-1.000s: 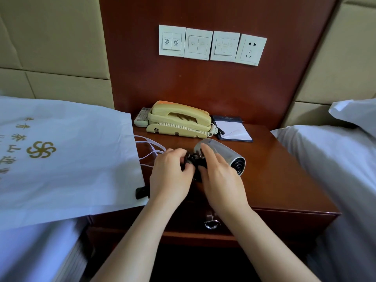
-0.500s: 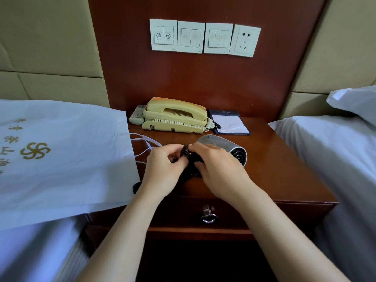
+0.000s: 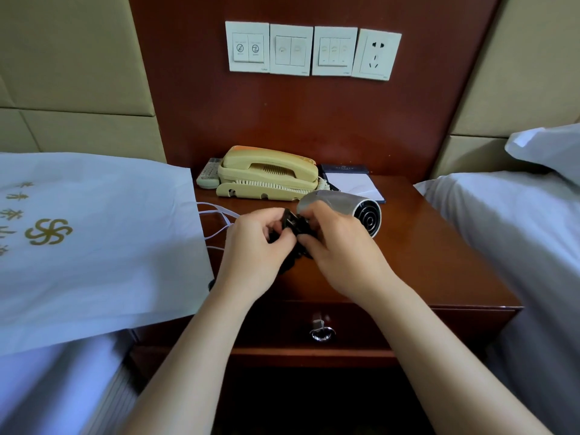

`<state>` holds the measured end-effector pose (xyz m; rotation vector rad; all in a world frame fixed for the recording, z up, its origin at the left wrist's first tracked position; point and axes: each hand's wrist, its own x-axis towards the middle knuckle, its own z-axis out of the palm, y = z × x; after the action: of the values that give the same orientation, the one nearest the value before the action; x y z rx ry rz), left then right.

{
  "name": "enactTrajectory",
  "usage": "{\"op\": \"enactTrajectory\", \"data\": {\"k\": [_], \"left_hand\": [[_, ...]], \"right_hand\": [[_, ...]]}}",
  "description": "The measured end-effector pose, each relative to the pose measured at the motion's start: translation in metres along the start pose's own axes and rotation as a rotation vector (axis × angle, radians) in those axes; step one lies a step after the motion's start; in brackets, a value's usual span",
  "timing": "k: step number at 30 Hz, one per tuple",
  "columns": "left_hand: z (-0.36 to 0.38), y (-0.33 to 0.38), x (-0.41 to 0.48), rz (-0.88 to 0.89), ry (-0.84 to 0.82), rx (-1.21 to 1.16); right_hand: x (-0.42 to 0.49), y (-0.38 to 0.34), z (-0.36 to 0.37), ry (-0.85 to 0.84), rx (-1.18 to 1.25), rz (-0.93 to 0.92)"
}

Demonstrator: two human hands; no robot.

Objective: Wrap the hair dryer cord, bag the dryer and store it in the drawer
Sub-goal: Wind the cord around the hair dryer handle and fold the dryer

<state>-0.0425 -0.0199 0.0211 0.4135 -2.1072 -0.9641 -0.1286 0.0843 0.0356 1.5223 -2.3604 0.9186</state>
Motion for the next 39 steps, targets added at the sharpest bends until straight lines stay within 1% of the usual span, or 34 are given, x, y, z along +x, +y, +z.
{"op": "enactTrajectory", "data": {"k": [3, 6, 9, 10, 12, 14, 15, 17, 20, 23, 25, 28, 30, 34, 36, 38, 39], "left_hand": [[0.002, 0.000, -0.002, 0.011, -0.002, 0.102], [-0.003, 0.005, -0.003, 0.018, -0.067, 0.098], [-0.008, 0.010, -0.005, 0.066, -0.135, 0.152], [-0.008, 0.010, -0.006, 0.052, -0.132, 0.188], [-0.008, 0.006, -0.008, -0.029, -0.052, 0.210], [-0.009, -0.001, -0.009, -0.129, 0.046, 0.138], [-0.010, -0.001, -0.009, -0.152, 0.057, 0.122], [-0.008, -0.004, -0.012, -0.161, 0.014, 0.113], [-0.005, -0.006, -0.015, -0.199, -0.003, -0.028], [-0.003, -0.007, -0.016, -0.238, 0.012, -0.160], [-0.001, -0.008, -0.015, -0.245, 0.010, -0.196], [0.004, -0.007, -0.016, -0.264, 0.014, -0.241], [0.007, -0.006, -0.015, -0.282, 0.024, -0.258], [0.009, -0.005, -0.014, -0.316, 0.011, -0.238], [0.009, -0.005, -0.014, -0.328, 0.002, -0.193], [0.008, -0.005, -0.016, -0.340, -0.058, -0.152], [0.007, -0.004, -0.018, -0.344, -0.115, -0.142]], "right_hand": [[0.002, 0.002, -0.006, -0.093, -0.058, -0.015], [0.002, 0.000, -0.008, -0.175, -0.098, -0.065], [0.002, -0.003, -0.005, -0.173, -0.051, -0.095], [0.001, -0.003, -0.003, -0.156, -0.038, -0.093], [-0.001, -0.003, -0.001, -0.125, -0.007, -0.054], [-0.003, 0.000, 0.000, -0.092, 0.046, -0.026], [-0.004, 0.001, 0.000, -0.075, 0.063, -0.031], [-0.006, 0.004, 0.002, -0.044, 0.073, -0.043], [-0.010, 0.006, 0.004, -0.010, 0.103, -0.039], [-0.015, 0.007, 0.005, -0.036, 0.138, -0.048], [-0.017, 0.009, 0.007, -0.042, 0.096, -0.051], [-0.017, 0.011, 0.014, 0.086, 0.043, -0.032], [-0.016, 0.011, 0.019, 0.139, 0.044, -0.010], [-0.014, 0.011, 0.026, 0.238, 0.023, -0.043], [-0.012, 0.013, 0.026, 0.300, -0.002, -0.055], [-0.010, 0.020, 0.024, 0.380, -0.053, -0.022], [-0.010, 0.025, 0.022, 0.414, -0.069, 0.028]]}}
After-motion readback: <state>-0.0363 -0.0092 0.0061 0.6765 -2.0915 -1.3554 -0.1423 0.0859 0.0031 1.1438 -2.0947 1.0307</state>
